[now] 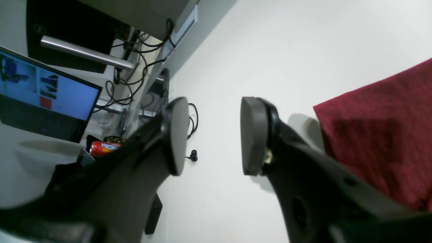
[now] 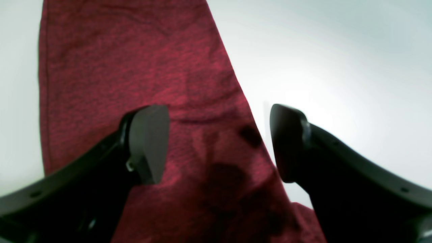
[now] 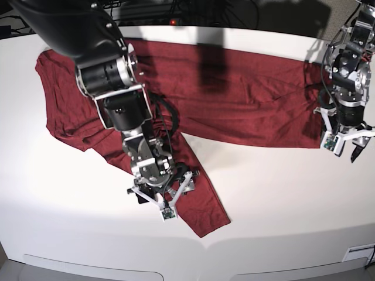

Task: Fold the T-shirt properly
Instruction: 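Lift the sleeve with the right gripper and lay it across the shirt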

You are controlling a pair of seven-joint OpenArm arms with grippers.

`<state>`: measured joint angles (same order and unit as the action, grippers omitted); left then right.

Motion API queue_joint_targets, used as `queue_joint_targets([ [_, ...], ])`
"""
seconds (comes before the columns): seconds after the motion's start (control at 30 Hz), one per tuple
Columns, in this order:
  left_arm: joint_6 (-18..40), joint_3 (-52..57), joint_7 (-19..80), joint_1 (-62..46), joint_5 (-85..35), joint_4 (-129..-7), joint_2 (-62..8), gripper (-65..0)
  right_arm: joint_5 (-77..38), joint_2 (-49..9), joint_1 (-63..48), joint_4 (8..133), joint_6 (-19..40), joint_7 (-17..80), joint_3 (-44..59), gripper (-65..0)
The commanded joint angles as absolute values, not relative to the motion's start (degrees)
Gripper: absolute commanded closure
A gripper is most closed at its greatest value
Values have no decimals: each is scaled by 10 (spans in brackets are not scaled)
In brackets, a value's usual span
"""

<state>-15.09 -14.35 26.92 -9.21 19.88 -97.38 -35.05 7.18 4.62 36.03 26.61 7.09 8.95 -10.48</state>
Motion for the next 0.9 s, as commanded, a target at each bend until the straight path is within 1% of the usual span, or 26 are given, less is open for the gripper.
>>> queue_joint_targets([
  [0.0,-163,-139,259,-86,209,-983,-359,-249,74,54,368,270,73,89,-105,-457],
  [0.07,-163,-139,259,-86,209,-983,-359,-249,76,63,359,270,86,85,-105,-457],
  [0.17,-163,-139,257,-86,209,-983,-359,-249,81,83,354,270,124,81,-105,-457],
  [0.27,-163,-139,257,-86,209,-983,-359,-249,90,90,356,270,135,74,-105,-457],
  [0.33,-163,-139,260,-86,209,-983,-357,-249,56,90,358,271,161,58,-121,-457],
  [0.47,-163,-139,270,-86,209,-983,-357,-249,60,90,357,271,166,59,-168,-457],
  [0.53,-163,-139,269,-85,209,-983,-357,-249,76,90,357,271,205,60,-196,-457],
  [0.63,-164,-139,270,-85,209,-983,-352,-249,88,90,356,271,286,60,-236,-457],
  [0.7,-164,-139,270,-86,209,-983,-351,-249,87,90,354,272,315,59,-261,-457],
  [0.87,-164,-139,269,-85,209,-983,-351,-249,78,90,346,299,366,58,-305,-457],
])
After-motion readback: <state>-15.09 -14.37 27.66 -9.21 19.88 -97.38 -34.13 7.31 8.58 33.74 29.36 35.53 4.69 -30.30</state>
